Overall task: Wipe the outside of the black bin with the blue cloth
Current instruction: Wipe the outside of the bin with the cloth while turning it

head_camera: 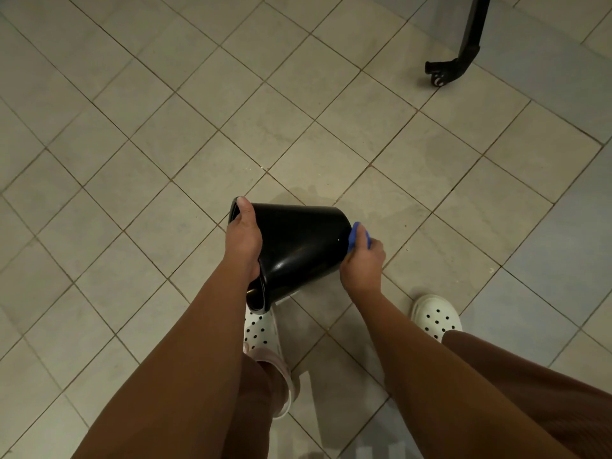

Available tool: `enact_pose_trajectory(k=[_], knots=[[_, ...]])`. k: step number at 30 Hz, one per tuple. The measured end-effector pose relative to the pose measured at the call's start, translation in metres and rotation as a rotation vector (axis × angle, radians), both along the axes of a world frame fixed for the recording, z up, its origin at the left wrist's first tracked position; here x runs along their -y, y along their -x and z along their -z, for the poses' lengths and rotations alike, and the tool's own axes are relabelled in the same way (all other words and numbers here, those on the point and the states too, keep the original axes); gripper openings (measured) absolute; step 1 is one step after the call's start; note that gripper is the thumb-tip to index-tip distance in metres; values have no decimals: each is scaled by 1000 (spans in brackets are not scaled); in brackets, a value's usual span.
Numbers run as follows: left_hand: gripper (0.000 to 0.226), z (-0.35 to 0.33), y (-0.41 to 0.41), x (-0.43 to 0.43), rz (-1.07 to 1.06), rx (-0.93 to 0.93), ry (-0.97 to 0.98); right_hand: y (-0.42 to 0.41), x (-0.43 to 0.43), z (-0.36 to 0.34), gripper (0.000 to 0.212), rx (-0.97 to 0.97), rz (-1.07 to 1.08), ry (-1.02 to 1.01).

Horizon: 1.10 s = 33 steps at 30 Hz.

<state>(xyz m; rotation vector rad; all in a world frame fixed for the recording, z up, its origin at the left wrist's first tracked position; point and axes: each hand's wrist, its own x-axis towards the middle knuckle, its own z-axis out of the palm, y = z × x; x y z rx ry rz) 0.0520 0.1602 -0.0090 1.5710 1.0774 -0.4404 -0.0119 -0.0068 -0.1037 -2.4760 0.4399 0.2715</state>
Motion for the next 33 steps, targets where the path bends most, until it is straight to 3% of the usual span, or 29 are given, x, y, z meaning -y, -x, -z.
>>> enact_pose_trajectory(k=[1, 4, 6, 14, 18, 22, 25, 33], knots=[[76, 0, -1, 1, 4, 4, -5, -1, -1, -4, 58, 41, 29, 14], [76, -2, -4, 5, 13, 24, -11, 3, -13, -9, 46, 129, 18, -55], [76, -3, -5, 7, 13, 27, -21, 11, -18, -5, 62, 186, -103, -5], [74, -2, 0, 9, 25, 18, -87, 14, -7, 2, 74, -8, -235, 0], [73, -2, -2, 5, -9, 29, -70, 14, -14, -5, 51, -42, 19, 21], [74, -3, -4, 2, -12, 34, -50, 18, -35, -18, 52, -28, 62, -97], [74, -5, -5, 2, -27, 40, -25, 14, -31, -14, 81, -17, -60, -12], [66, -9, -3, 4, 2, 39, -55, -9, -4, -19, 76, -266, 101, -221]])
